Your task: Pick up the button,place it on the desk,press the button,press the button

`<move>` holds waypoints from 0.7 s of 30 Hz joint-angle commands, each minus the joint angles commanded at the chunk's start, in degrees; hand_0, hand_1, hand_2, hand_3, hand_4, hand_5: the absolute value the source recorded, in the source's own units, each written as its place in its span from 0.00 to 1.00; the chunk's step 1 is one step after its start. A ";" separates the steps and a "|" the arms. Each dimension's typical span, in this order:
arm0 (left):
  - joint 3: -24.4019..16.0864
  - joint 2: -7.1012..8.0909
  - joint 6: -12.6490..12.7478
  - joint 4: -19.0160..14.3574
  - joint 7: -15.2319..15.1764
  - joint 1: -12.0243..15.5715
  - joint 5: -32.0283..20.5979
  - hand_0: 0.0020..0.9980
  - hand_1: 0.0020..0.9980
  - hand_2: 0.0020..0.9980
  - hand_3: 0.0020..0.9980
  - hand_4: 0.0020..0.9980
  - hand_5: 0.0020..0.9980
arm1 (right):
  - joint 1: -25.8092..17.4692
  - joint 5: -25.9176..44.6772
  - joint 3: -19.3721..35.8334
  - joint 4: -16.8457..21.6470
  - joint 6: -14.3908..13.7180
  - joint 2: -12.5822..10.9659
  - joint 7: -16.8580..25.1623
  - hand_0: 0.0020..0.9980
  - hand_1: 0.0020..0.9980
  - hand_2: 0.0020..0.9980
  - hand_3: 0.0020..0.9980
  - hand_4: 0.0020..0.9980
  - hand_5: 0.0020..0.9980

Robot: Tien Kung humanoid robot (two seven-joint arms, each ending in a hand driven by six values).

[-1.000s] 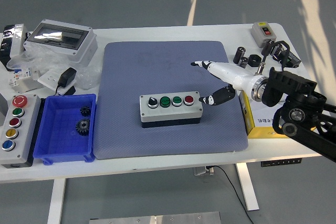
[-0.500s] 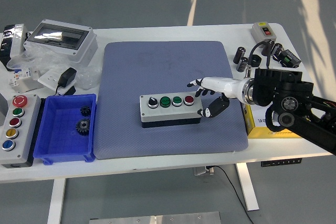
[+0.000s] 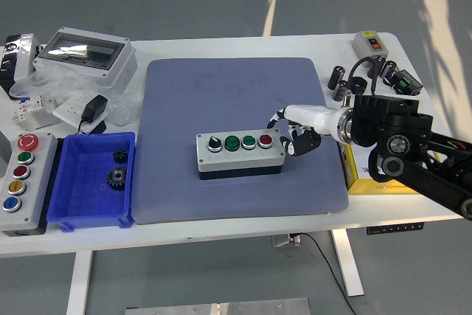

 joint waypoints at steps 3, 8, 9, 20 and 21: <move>0.02 -0.07 0.00 0.00 -0.04 -0.03 -0.04 0.63 0.56 0.54 0.61 0.60 0.11 | -0.15 -0.06 -0.37 0.19 -0.06 0.10 0.05 0.00 0.08 0.23 0.82 0.27 0.02; 0.06 -0.18 0.04 0.00 0.03 0.13 -0.20 0.63 0.56 0.54 0.61 0.61 0.12 | -0.61 -0.32 -0.23 1.30 -0.13 -0.41 0.16 0.00 0.08 0.23 0.81 0.25 0.01; 0.07 -0.21 0.04 0.00 0.04 0.16 -0.22 0.63 0.56 0.54 0.61 0.61 0.12 | -0.71 -0.41 -0.06 1.62 -0.18 -0.55 0.21 0.00 0.08 0.23 0.81 0.25 0.01; 0.09 -0.22 -0.02 0.00 -0.13 0.06 -0.23 0.63 0.56 0.54 0.61 0.61 0.13 | -1.11 -0.20 -1.26 0.49 -0.34 -0.32 0.39 0.00 0.07 0.22 0.79 0.24 0.02; 0.09 -0.21 -0.02 0.00 -0.15 0.05 -0.25 0.63 0.56 0.54 0.61 0.61 0.13 | -1.09 -0.19 -1.46 0.19 -0.39 -0.22 0.41 0.00 0.07 0.22 0.79 0.24 0.02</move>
